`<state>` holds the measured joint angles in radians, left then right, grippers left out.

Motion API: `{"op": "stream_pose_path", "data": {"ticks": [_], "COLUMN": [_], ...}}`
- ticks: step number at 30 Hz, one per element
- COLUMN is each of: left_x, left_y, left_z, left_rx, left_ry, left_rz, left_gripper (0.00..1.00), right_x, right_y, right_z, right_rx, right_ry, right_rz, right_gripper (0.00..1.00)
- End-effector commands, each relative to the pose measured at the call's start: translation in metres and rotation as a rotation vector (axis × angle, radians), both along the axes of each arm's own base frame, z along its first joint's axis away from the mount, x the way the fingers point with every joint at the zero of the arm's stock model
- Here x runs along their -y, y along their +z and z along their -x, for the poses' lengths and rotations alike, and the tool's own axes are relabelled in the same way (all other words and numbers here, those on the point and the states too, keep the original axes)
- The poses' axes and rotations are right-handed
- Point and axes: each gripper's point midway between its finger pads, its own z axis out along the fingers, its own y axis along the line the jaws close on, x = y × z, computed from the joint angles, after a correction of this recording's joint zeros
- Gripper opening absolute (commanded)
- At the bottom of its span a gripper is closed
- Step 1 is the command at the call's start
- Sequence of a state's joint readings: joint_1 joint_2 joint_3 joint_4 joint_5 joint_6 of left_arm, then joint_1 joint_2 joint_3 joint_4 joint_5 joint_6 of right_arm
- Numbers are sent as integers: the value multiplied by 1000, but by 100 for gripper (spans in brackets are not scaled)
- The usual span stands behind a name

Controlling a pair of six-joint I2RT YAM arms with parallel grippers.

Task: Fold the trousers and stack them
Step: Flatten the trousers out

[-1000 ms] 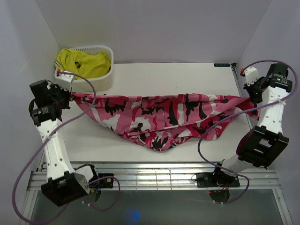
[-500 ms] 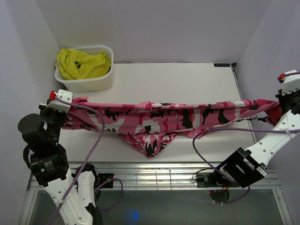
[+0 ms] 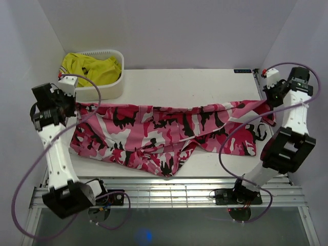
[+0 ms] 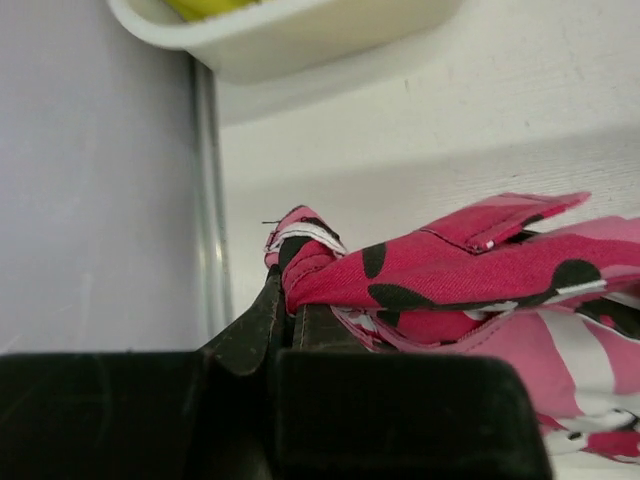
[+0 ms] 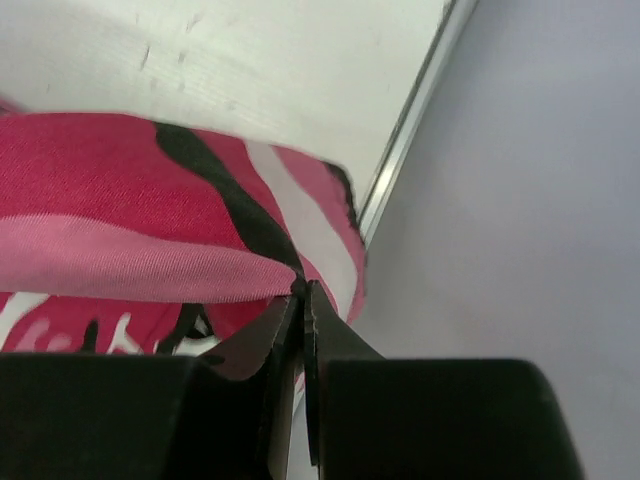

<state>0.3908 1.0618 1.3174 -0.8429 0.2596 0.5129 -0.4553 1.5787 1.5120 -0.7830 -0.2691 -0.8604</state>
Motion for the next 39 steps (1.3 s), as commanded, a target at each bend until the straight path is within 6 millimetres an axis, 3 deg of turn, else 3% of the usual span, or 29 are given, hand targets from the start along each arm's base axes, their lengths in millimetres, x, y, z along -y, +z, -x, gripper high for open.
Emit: {"op": "stream_pose_path", "data": {"ticks": [1, 2, 3, 4, 5, 6, 7, 8, 10, 11, 12, 13, 14, 15, 16, 18, 21, 22, 25, 27, 28, 30, 32, 35, 39], "left_x": [-24, -32, -37, -41, -43, -38, -33, -33, -29, -28, -28, -31, -25, -24, -21, -7, 3, 8, 18, 19, 20, 22, 25, 22, 22], "left_y": [-19, -20, -26, -49, -38, -44, -49, -52, -52, -48, -47, -46, -37, -54, -57, -75, -93, -115, -149, -163, -170, -188, -201, -206, -208], "left_z": [-59, -75, -89, -111, -127, -139, -148, -158, -158, -151, -144, -133, -114, -99, -85, -41, 4, 18, 46, 50, 54, 64, 71, 70, 66], "left_rx": [0, 9, 1, -49, -24, -51, -81, -130, -164, -171, -172, -178, -180, -231, -244, -322, -392, -443, -510, -521, -533, -568, -587, -575, -564], "left_ry": [73, 93, 99, 100, 105, 75, 53, 56, 34, 22, 6, -5, -34, -102, -153, -321, -437, -509, -624, -645, -657, -690, -719, -704, -661], "left_rz": [83, 84, 96, 123, 135, 165, 193, 239, 264, 250, 240, 226, 201, 146, 132, 48, -23, -48, -78, -92, -91, -91, -96, -124, -90], "left_gripper": [0, 0, 0, 0, 0, 5, 17, 44, 75, 95, 98, 98, 98, 98, 98, 98, 98, 98, 97, 96, 96, 96, 96, 96, 98], "right_x": [23, 24, 30, 36, 35, 33, 37, 32, 24, 21, 17, 20, 12, 11, 11, -6, -35, -41, -57, -62, -68, -70, -82, -94, -95], "right_y": [18, 15, -15, 15, 14, -19, 6, 2, -15, -17, 8, 10, -10, 14, 11, 11, -21, -31, -70, -85, -103, -114, -131, -144, -164], "right_z": [-69, -82, -100, -123, -137, -143, -154, -155, -137, -126, -109, -99, -79, -64, -46, -9, 56, 68, 103, 112, 126, 131, 148, 165, 177], "right_rx": [73, 57, -3, 72, 66, -26, 17, -12, -96, -116, -84, -74, -125, -84, -118, -161, -315, -346, -443, -462, -505, -503, -546, -569, -570], "right_ry": [-111, -128, -141, -160, -161, -151, -164, -146, -124, -91, -72, -63, -21, 20, 42, 188, 338, 356, 410, 417, 430, 429, 453, 494, 524], "right_rz": [89, 105, 91, 112, 124, 108, 146, 160, 137, 137, 156, 165, 128, 165, 166, 170, 125, 117, 86, 81, 61, 67, 38, 39, 137], "right_gripper": [8, 8, 8, 8, 8, 13, 25, 57, 93, 90, 90, 90, 90, 90, 90, 90, 91, 91, 93, 94, 95, 96, 96, 96, 95]}}
